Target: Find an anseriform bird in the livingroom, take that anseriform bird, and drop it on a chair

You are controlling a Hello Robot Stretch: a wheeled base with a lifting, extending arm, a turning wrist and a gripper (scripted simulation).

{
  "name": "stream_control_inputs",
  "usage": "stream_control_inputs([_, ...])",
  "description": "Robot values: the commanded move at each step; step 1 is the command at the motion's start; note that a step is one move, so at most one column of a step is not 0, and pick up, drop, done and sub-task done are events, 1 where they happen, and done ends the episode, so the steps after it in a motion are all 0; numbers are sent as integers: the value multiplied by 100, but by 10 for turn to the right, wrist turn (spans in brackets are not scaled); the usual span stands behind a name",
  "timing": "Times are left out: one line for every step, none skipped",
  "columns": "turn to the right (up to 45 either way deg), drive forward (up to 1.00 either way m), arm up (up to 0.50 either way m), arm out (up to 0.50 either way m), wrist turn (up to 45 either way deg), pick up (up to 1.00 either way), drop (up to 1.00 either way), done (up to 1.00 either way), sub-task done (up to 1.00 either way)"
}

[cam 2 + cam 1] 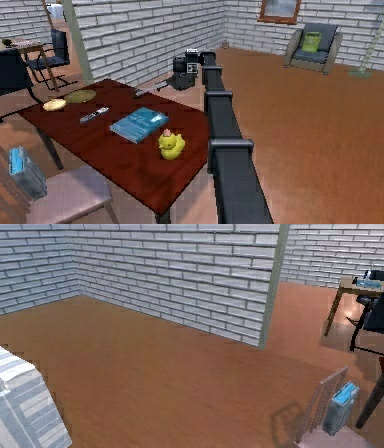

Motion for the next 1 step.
stream_control_inputs([0,0,0,0,60,0,0,0,0])
